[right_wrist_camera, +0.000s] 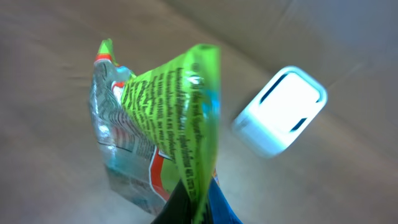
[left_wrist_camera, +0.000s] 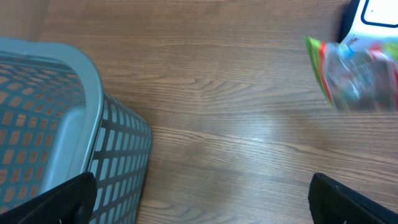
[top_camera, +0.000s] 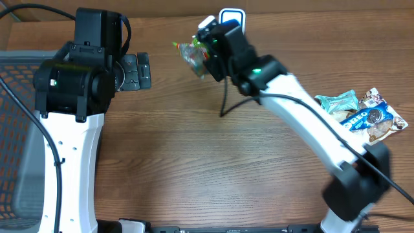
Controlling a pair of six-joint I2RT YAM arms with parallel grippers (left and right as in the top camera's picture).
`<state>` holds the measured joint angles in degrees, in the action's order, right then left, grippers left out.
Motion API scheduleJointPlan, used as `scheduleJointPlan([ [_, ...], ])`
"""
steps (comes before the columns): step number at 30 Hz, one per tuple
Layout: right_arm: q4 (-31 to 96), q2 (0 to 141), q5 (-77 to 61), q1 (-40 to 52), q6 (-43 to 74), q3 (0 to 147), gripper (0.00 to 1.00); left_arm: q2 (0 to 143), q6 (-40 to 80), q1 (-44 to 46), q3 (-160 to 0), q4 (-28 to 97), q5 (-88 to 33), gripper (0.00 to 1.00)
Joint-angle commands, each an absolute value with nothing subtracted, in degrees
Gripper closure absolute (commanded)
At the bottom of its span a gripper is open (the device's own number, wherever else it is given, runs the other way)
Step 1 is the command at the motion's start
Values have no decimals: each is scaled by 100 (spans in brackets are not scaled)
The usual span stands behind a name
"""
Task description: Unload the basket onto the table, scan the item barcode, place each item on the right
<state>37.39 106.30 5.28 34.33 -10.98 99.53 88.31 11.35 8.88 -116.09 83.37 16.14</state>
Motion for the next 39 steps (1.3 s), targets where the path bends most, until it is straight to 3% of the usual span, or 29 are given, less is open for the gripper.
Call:
scheduleJointPlan([
  [1, 4434, 9981, -965, 3144, -64, 10138, 96, 8877, 1009, 864, -11677, 8335, 1688, 0],
  [10, 6278, 9056, -2025, 1933, 305, 10136, 96, 8877, 1009, 864, -11677, 8337, 1688, 0],
  [17, 7070, 8989, -1831, -449, 1284, 9985, 96, 8877, 1009, 864, -11677, 8335, 1688, 0],
  [24, 6351, 9070, -1417, -2359, 1688, 8624, 96, 8877, 1009, 864, -11677, 8337, 1688, 1],
  [27, 5811, 9078, -1422, -2779, 1925, 7992, 96, 8877, 1009, 864, -11677, 8335, 1688, 0],
  [28, 5701, 9078, -1435, -2875, 1975, 7859, 92, 8877, 1009, 864, -11677, 8337, 1688, 0],
  [31, 5618, 9078, -1726, -3083, 1975, 7723, 51, 8877, 1009, 864, -11677, 8335, 1688, 0],
  [33, 5631, 9065, -2071, -3135, 1940, 7791, 36, 8877, 1009, 864, -11677, 8335, 1688, 0],
  [36, 5793, 9026, -2792, -3153, 1632, 8149, 25, 8877, 1009, 864, -11677, 8335, 1688, 0],
  [39, 6182, 8884, -3459, -3105, 1317, 8781, 20, 8877, 1009, 864, -11677, 8335, 1688, 0],
])
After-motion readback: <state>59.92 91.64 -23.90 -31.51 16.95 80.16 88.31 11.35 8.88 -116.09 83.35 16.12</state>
